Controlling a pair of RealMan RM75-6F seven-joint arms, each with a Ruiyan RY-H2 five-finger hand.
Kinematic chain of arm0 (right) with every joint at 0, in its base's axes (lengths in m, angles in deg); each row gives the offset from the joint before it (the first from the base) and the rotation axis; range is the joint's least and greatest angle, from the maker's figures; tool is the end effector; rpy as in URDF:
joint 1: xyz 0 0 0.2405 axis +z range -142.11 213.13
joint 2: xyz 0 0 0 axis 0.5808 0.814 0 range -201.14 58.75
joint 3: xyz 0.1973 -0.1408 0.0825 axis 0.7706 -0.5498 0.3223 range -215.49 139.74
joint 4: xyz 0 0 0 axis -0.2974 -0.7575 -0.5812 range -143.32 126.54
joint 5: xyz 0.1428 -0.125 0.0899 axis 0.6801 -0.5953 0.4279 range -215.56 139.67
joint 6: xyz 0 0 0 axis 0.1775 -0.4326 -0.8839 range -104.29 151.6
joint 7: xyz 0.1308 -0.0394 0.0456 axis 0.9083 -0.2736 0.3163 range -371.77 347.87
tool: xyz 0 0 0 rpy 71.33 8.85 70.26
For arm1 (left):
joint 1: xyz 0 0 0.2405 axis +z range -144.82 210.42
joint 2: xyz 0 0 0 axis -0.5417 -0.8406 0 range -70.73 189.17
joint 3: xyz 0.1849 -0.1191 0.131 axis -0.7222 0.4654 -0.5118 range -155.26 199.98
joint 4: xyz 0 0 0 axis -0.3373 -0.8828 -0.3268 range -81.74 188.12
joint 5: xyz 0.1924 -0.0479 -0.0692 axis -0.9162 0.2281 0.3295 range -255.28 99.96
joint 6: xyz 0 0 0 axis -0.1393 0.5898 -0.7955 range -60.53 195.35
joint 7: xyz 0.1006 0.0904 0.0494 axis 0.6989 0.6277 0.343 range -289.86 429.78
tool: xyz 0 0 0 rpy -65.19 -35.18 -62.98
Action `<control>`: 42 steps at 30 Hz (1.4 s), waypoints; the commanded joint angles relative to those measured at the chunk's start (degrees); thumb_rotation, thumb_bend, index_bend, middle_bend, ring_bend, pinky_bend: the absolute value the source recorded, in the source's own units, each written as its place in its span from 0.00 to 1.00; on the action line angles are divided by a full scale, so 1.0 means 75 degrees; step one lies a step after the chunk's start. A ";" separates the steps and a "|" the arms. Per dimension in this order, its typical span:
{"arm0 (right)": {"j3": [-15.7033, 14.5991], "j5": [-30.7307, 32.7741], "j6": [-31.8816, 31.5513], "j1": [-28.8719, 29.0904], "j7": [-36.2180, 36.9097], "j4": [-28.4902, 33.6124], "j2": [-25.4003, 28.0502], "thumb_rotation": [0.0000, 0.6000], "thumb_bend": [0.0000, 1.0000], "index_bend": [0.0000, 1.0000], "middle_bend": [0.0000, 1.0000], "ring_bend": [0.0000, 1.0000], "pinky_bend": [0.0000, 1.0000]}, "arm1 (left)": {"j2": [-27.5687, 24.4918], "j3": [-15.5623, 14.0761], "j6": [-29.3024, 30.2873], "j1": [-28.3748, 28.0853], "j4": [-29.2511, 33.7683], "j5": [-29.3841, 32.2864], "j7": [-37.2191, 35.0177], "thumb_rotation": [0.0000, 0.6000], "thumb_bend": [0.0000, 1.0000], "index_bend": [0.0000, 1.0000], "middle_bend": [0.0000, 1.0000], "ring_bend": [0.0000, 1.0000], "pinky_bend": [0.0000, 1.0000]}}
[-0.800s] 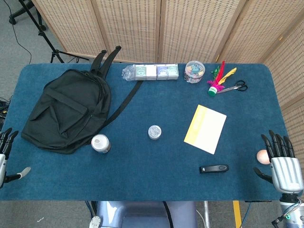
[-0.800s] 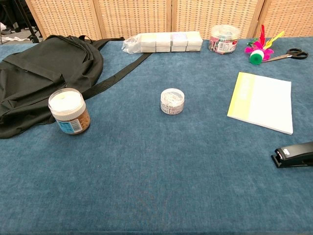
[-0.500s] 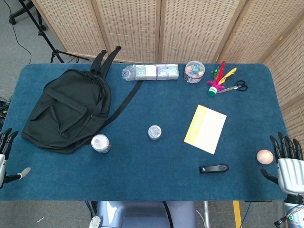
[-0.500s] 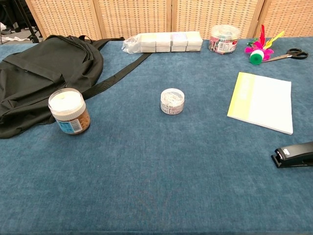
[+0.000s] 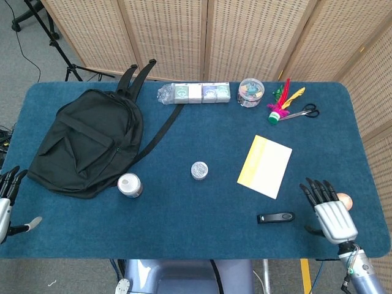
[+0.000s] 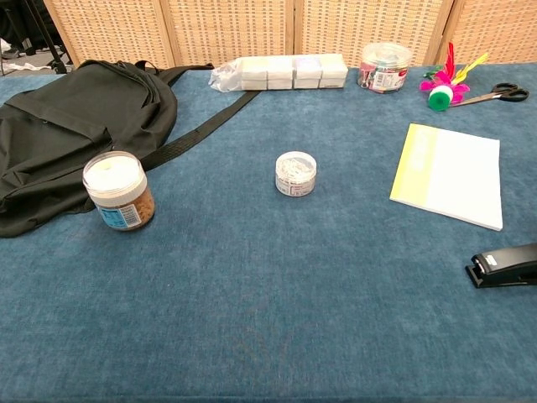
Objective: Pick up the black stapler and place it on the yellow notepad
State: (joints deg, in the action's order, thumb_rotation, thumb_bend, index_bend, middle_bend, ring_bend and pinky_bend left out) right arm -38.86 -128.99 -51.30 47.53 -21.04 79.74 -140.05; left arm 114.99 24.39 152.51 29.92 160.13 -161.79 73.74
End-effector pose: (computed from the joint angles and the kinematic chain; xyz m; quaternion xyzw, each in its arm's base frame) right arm -0.2986 -0.2014 0.1020 0.7184 -0.3384 0.3204 0.5164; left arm -0.2809 0.1647 0.1809 -0.5776 -0.4214 -0.3816 0.5858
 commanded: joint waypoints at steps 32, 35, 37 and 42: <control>0.0830 -0.0085 0.0557 0.1340 -0.0531 -0.0671 -0.1309 1.00 0.76 0.51 0.50 0.44 0.31 | -0.0008 -0.0034 -0.0146 -0.0073 -0.0005 0.0064 0.0007 1.00 0.00 0.00 0.00 0.00 0.00; 0.1188 0.0110 0.0745 0.1676 -0.0366 -0.0916 -0.1494 1.00 0.76 0.51 0.50 0.44 0.31 | -0.0005 -0.0037 -0.0168 -0.0085 0.0001 0.0071 0.0014 1.00 0.00 0.00 0.00 0.00 0.00; 0.1401 0.0303 0.0964 0.1911 -0.0245 -0.1200 -0.1644 1.00 0.76 0.51 0.50 0.44 0.31 | -0.0004 -0.0035 -0.0180 -0.0091 0.0001 0.0090 0.0022 1.00 0.00 0.00 0.00 0.00 0.00; 0.1917 0.0947 0.1585 0.2622 -0.0094 -0.2621 -0.2475 1.00 0.76 0.51 0.50 0.44 0.32 | 0.0006 0.0013 -0.0226 -0.0118 -0.0015 0.0226 0.0023 1.00 0.00 0.00 0.00 0.00 0.00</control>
State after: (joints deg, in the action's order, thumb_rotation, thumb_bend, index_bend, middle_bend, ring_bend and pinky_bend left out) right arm -26.58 -124.53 -41.97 64.28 -22.76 65.11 -155.14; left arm 115.02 24.43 150.88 29.07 160.04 -160.18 73.92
